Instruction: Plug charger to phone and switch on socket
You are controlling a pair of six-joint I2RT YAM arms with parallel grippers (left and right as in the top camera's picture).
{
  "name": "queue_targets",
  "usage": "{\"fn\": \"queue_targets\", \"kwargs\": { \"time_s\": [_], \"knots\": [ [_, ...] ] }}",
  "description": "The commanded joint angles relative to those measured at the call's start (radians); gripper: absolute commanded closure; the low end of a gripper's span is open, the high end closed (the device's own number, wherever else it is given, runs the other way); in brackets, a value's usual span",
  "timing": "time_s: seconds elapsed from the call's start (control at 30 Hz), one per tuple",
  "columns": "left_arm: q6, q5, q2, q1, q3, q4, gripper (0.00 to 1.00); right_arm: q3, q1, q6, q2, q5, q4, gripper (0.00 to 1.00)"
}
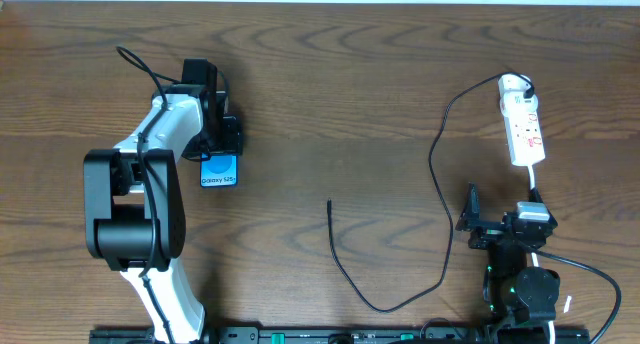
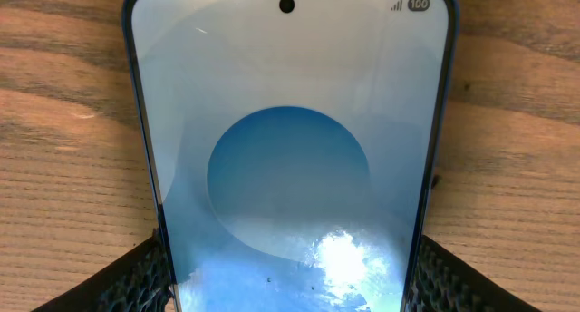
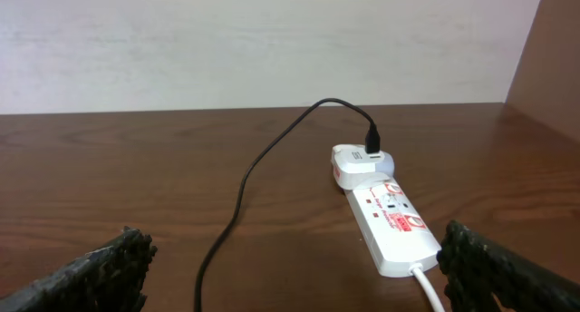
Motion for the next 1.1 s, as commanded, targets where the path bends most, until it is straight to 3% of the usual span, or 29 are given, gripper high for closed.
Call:
{"fn": "queue_targets", "kwargs": {
  "time_s": [0.0, 1.07],
  "knots": [
    [0.003, 0.029, 0.074, 0.000, -0.055, 0.003, 0.93, -0.001, -0.003, 0.011, -0.008, 0.006, -0.004, 0.01],
    [0.003, 0.030, 0.039, 0.000, 0.090, -0.074, 0.93, -0.001, -0.003, 0.011, -0.008, 0.007, -0.004, 0.01]
  ]
}}
